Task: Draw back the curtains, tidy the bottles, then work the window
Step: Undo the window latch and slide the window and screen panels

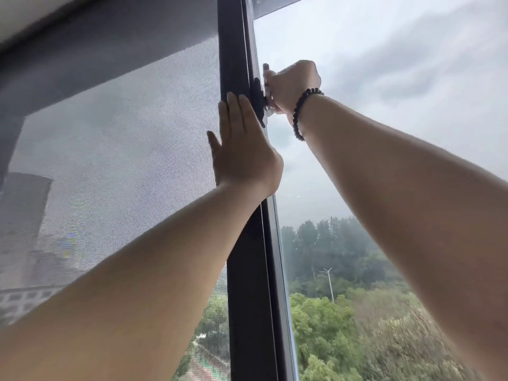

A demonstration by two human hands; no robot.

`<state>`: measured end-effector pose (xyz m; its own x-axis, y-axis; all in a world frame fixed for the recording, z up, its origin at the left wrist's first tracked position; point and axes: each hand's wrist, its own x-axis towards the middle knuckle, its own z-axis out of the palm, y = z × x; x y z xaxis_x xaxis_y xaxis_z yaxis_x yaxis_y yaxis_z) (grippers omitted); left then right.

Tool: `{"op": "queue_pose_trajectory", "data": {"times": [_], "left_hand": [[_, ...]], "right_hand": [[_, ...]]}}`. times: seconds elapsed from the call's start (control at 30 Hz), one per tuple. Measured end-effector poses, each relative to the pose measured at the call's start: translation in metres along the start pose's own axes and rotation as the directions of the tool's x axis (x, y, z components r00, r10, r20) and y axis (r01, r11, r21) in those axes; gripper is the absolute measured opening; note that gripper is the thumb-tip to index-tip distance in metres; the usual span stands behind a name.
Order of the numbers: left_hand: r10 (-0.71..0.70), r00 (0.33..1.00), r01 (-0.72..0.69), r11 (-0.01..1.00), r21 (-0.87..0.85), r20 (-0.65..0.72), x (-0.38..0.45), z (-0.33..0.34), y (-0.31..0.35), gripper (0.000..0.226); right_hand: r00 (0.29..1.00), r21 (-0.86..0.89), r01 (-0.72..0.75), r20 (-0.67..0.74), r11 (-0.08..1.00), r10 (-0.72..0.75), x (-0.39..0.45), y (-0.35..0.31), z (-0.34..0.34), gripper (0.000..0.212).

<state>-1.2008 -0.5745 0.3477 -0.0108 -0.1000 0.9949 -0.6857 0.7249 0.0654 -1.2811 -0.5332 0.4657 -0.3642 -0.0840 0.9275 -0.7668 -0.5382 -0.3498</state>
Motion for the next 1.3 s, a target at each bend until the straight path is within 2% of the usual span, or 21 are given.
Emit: {"op": "queue_pose_trajectory", "data": {"times": [0.07,0.17,0.3,0.4,0.47,0.63,0.77,0.9,1.07,1.2,1.3], "left_hand": [[0.0,1.0,0.0,1.0,-0.003,-0.007,-0.001,0.0,0.0,0.07],[0.007,1.0,-0.007,1.0,-0.008,-0.003,0.0,-0.001,-0.001,0.072],[0.005,1.0,-0.005,1.0,-0.021,0.015,0.0,-0.003,-0.001,0.075],[0.021,0.999,-0.02,0.998,-0.054,0.025,-0.004,-0.007,-0.002,0.079],[0.062,0.997,-0.055,0.99,-0.127,0.049,-0.014,-0.01,0.002,0.086],[0.144,0.988,-0.141,0.988,-0.066,0.054,-0.037,-0.01,0.001,0.094],[0.247,0.966,-0.244,0.969,-0.048,0.08,-0.057,-0.009,0.021,0.093],[0.345,0.938,-0.339,0.934,-0.11,0.04,-0.068,-0.009,0.052,0.091],[0.361,0.928,-0.335,0.917,-0.214,0.092,-0.083,-0.014,0.092,0.092],[0.404,0.906,-0.342,0.874,-0.344,0.125,-0.087,-0.015,0.117,0.098],[0.447,0.879,-0.368,0.857,-0.361,0.165,-0.088,-0.012,0.145,0.1]], "right_hand": [[0.995,0.003,0.038,-0.098,0.999,-0.038,-0.007,0.004,0.004,0.03],[0.988,-0.149,0.143,-0.036,0.978,-0.15,-0.025,0.011,0.0,0.03],[0.913,-0.341,0.387,0.013,0.857,-0.407,-0.067,0.019,-0.021,0.032],[0.873,-0.526,0.46,0.123,0.715,-0.472,-0.087,0.028,-0.042,0.035],[0.889,-0.668,0.43,0.196,0.607,-0.414,-0.097,0.032,-0.066,0.04],[0.914,-0.792,0.395,0.291,0.465,-0.282,-0.109,0.031,-0.112,0.058],[0.949,-0.869,0.316,0.289,0.381,-0.128,-0.125,0.029,-0.156,0.071],[0.959,-0.918,0.272,0.285,0.288,0.005,-0.141,0.027,-0.199,0.076],[0.946,-0.948,0.277,0.297,0.157,0.126,-0.152,0.02,-0.247,0.081],[0.947,-0.962,0.252,0.267,0.104,0.177,-0.152,0.019,-0.284,0.088],[0.949,-0.969,0.243,0.248,0.05,0.195,-0.149,0.022,-0.318,0.092]]}}
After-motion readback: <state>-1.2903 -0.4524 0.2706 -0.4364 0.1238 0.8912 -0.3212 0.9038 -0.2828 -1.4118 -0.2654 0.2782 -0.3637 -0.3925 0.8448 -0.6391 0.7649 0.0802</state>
